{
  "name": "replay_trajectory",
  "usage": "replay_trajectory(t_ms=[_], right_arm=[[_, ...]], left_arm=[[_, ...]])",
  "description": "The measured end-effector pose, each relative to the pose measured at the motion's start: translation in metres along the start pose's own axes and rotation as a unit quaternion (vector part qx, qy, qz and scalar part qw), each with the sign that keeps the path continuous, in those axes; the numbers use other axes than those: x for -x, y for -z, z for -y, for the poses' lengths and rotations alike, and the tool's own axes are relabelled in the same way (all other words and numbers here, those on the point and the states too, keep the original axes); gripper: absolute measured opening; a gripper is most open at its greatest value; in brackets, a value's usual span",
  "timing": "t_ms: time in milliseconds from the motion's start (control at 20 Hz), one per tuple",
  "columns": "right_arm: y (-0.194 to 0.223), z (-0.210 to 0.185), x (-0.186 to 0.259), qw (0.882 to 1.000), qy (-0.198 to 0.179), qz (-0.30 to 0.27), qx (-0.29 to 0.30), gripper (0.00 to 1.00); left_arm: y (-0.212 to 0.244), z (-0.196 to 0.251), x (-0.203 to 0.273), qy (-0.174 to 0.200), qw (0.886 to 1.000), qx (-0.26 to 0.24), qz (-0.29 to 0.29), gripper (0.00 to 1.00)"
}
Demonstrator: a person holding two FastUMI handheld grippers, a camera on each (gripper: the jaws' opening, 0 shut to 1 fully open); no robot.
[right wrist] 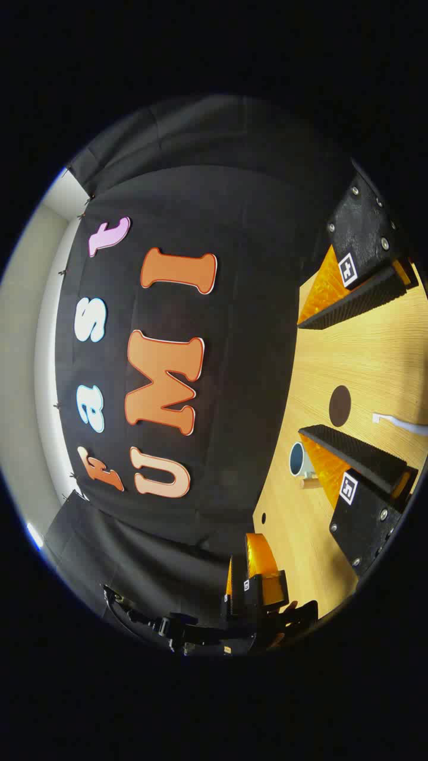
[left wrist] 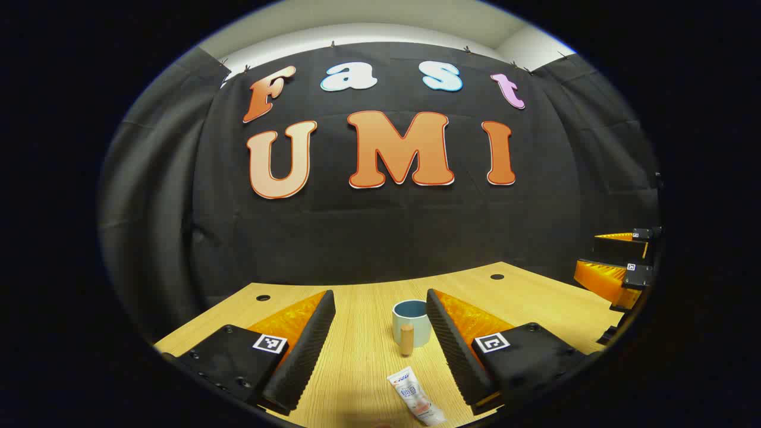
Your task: Put the toothbrush and toothpaste on the desktop into the cup, then pick up the cup and place it on the coaster on the desktop.
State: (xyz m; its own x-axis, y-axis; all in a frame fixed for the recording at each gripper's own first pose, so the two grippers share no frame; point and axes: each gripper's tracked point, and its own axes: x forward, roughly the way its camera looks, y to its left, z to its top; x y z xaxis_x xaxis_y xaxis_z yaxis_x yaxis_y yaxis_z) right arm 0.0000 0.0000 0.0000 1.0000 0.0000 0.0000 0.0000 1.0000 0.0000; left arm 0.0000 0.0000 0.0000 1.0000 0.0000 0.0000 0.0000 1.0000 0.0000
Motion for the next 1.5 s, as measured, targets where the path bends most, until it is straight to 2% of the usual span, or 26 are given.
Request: replay_trajectory(t_ms=[550, 900, 1050, 1250, 1500], right_arm=[[0.006, -0.011, -0.001, 1.000, -0.019, -0.016, -0.019, 0.97], [0.016, -0.012, -0.004, 0.999, -0.024, -0.038, -0.029, 0.97], [0.028, -0.008, -0.003, 0.997, -0.022, -0.065, -0.045, 0.97], [0.039, 0.001, -0.003, 0.995, -0.011, -0.091, -0.041, 0.97], [0.060, 0.004, -0.002, 0.985, -0.017, -0.156, -0.067, 0.97]], left_arm=[[-0.007, 0.012, 0.005, -0.004, 1.000, -0.004, 0.002, 0.99], [0.004, 0.026, 0.001, 0.030, 0.998, 0.033, -0.033, 0.99], [0.030, 0.036, -0.002, 0.054, 0.994, 0.048, -0.084, 0.99], [0.072, 0.035, -0.009, 0.049, 0.984, 0.051, -0.164, 0.99], [0.120, 0.039, -0.017, 0.044, 0.959, 0.075, -0.270, 0.99]])
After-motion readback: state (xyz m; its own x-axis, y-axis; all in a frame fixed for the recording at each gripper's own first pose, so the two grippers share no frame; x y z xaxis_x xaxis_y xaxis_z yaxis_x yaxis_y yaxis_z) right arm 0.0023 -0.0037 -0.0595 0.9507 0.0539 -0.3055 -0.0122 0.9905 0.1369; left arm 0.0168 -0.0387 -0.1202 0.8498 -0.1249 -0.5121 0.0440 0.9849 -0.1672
